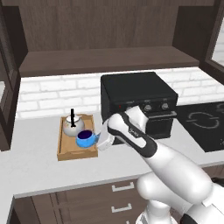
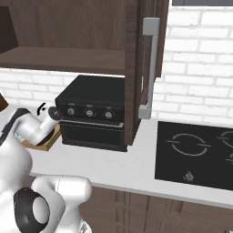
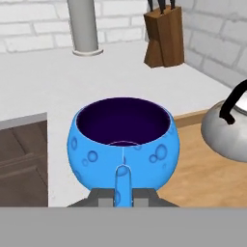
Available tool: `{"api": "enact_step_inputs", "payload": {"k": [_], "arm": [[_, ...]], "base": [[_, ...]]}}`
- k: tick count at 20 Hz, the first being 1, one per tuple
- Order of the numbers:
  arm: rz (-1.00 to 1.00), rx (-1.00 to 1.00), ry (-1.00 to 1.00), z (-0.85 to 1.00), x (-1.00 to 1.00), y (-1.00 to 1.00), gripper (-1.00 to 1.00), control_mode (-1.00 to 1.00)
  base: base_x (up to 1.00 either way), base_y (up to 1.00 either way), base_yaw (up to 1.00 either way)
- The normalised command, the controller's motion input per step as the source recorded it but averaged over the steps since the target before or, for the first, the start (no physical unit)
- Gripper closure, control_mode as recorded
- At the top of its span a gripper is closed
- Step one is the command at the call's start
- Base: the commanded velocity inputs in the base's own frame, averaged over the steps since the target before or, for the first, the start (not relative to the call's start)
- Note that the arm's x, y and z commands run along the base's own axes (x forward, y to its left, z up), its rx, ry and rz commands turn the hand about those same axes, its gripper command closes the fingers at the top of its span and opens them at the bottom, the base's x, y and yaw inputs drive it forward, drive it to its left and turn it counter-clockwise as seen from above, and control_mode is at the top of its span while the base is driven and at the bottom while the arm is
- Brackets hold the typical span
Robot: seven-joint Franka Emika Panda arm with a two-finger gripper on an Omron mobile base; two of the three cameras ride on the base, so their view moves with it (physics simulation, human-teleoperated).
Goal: Pick the kettle from the counter and place it on the tray. Then pick the mug from the cabinet and place it on the tray. Then close the cabinet doors.
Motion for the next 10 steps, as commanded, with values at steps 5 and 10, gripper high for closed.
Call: {"api": "enact_step_inputs", "payload": {"k": [5,10], "arm": [[0.0,0.0,0.0,-0.19,0.29,0.09,1.0,-1.0],[0.0,0.0,0.0,-0.15,0.31,0.1,1.0,-1.0]], "base": [[0.0,0.0,0.0],[0.0,0.0,0.0]]}}
